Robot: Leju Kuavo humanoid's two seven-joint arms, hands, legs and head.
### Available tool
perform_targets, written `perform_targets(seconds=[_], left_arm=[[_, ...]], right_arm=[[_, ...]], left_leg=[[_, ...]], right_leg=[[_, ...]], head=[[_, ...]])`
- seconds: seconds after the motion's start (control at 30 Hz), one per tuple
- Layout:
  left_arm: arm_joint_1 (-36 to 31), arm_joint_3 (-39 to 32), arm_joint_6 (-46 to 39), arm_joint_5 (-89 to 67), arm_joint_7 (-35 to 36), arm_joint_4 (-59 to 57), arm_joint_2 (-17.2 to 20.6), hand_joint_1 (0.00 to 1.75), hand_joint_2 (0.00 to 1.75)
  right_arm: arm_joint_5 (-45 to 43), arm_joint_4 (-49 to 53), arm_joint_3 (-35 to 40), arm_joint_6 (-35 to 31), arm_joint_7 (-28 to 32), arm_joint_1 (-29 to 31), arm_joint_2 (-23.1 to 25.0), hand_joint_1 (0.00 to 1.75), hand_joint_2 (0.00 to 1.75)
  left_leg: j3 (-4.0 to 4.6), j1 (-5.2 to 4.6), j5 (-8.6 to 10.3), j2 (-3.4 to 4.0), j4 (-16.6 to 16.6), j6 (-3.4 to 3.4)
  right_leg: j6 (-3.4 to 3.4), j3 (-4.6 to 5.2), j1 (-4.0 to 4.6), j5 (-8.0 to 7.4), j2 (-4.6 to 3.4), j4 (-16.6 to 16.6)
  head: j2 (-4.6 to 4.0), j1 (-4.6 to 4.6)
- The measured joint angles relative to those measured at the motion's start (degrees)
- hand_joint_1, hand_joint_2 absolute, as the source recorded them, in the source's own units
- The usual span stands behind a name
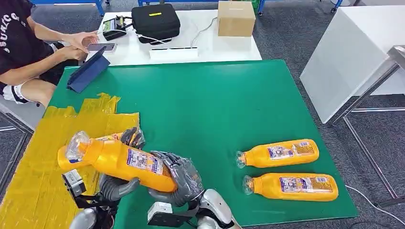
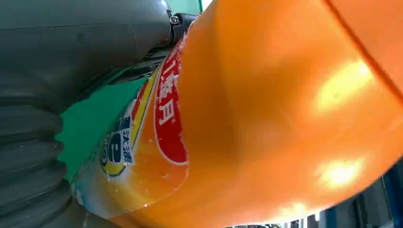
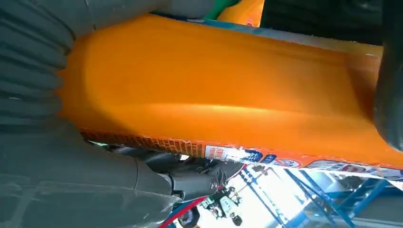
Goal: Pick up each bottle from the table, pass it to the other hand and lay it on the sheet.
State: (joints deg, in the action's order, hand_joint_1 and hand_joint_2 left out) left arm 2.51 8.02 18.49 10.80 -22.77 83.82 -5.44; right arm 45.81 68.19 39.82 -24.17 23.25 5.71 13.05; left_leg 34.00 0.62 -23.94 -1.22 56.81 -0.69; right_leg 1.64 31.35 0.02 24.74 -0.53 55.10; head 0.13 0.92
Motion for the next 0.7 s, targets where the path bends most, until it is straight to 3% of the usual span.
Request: perform_targets(seconds=[0.07,0.1,0.13,0.27,0.3,0.67,0.7], left_arm=[[0.0,-0.1,0.5,1.0,0.0,-0.2,0.2,0.0,1.75],[0.1,-0.2,0.9,1.5,-0.1,-0.3,0.2,0.3,1.75],[0.1,-0.3,1.2,2.0,-0.3,-0.3,0.3,1.52,1.75],[0.5,-0.7,1.9,3.3,-1.1,-0.3,0.3,1.52,1.75],[0.6,-0.7,2.0,3.5,-1.1,-0.3,0.3,1.75,1.75],[1.3,-1.6,3.4,5.9,-2.0,0.3,0.2,1.75,1.75],[1.3,-1.6,3.5,5.9,-2.1,0.5,0.1,1.75,1.75]], right_arm=[[0.7,-1.0,0.8,-0.9,-0.2,0.5,0.0,1.75,1.75],[0.8,-1.2,1.0,-0.9,-0.2,0.6,0.0,1.75,1.75],[0.9,-1.5,1.4,-0.9,-0.2,0.8,0.0,1.75,1.75],[1.1,-2.4,2.5,-0.9,-0.8,1.4,0.0,1.75,1.75],[1.1,-2.5,2.7,-0.9,-0.9,1.5,0.0,1.75,1.75],[1.0,-3.3,3.4,-0.6,-0.9,2.1,0.0,1.75,1.75],[0.9,-3.3,3.4,-0.6,-0.9,2.1,0.0,0.35,1.75]], left_leg=[[0.0,0.0,0.0,0.01,0.0,0.0],[0.0,0.0,0.0,0.01,0.0,0.0],[0.0,0.01,0.0,0.01,0.0,0.0],[0.0,0.01,0.0,0.02,0.0,0.0],[0.0,0.01,0.0,0.01,0.0,0.0],[0.01,0.0,0.0,0.01,0.0,0.0],[0.01,0.0,0.0,0.02,0.0,0.0]], right_leg=[[0.0,0.01,0.0,0.0,0.0,0.0],[0.0,0.01,0.01,0.0,0.0,0.0],[0.0,0.02,0.01,0.0,0.0,0.0],[0.0,0.03,0.01,0.0,0.0,0.0],[0.0,0.04,0.01,0.0,0.0,0.0],[0.0,0.05,0.0,0.0,0.0,0.0],[0.0,0.05,0.0,0.0,0.0,0.0]], head=[[0.0,0.02],[0.0,0.0],[0.0,0.0],[0.0,0.0],[0.0,0.0],[0.0,0.0],[0.0,0.0]])
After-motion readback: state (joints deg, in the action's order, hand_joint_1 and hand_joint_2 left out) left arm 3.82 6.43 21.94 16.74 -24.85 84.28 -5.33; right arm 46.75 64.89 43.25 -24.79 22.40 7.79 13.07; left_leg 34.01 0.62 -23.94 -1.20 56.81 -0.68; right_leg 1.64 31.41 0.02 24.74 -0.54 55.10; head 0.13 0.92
